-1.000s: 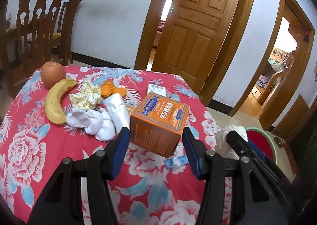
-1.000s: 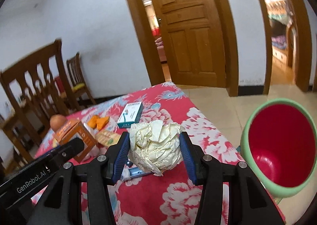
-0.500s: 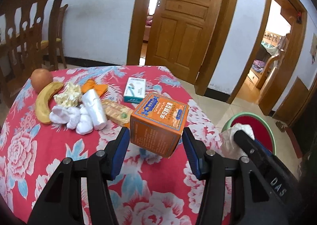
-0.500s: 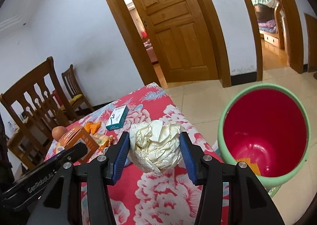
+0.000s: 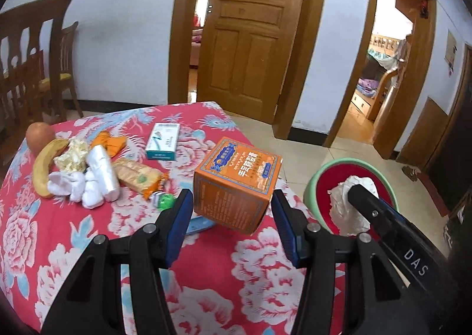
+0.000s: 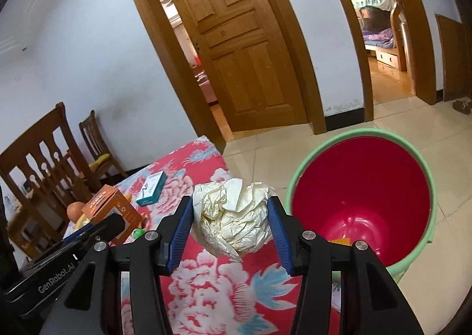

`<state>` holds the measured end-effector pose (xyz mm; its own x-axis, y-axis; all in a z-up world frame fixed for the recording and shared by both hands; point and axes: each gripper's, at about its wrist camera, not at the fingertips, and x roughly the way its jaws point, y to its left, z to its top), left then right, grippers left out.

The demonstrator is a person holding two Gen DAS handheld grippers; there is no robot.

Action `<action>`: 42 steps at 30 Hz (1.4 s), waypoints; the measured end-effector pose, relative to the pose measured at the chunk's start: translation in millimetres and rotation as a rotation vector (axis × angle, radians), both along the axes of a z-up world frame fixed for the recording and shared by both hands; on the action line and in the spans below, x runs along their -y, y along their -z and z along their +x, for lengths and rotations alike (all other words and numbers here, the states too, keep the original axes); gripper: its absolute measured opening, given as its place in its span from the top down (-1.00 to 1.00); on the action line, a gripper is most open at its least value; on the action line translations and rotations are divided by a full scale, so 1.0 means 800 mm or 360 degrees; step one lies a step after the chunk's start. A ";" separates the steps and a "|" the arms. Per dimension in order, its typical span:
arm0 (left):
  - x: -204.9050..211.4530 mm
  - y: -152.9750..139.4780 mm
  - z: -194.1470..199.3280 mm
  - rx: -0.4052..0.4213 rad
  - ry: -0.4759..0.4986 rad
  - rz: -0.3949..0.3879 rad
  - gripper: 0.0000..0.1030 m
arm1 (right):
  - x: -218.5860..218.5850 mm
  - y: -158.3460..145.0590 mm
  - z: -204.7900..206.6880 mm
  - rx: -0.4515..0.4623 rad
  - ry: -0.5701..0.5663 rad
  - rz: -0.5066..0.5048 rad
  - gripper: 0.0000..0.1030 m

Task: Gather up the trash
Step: 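Carry the paper ball over the red bucket with the right tool while the left carries the orange box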

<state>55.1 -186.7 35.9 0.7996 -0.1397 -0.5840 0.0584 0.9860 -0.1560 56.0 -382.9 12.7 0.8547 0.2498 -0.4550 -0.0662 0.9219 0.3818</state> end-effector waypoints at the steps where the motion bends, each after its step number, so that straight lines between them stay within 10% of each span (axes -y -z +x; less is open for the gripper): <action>1: 0.005 -0.001 0.001 0.0005 0.0010 0.0018 -0.07 | 0.003 0.001 0.001 -0.0001 0.0010 0.0006 -0.02; 11: 0.051 0.006 0.042 -0.0108 0.0153 -0.0121 -0.07 | 0.040 0.012 0.016 -0.0097 0.0155 -0.0041 -0.02; 42: 0.202 0.057 0.070 -0.0281 0.0560 -0.0023 -0.07 | 0.181 0.075 0.006 -0.0237 0.0482 0.0140 -0.03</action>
<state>111.4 -348.2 -10.0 0.5889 -0.3966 -0.7042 0.3635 0.9082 -0.2075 61.1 -527.8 -47.6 0.8219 0.0387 -0.5683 0.2676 0.8544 0.4453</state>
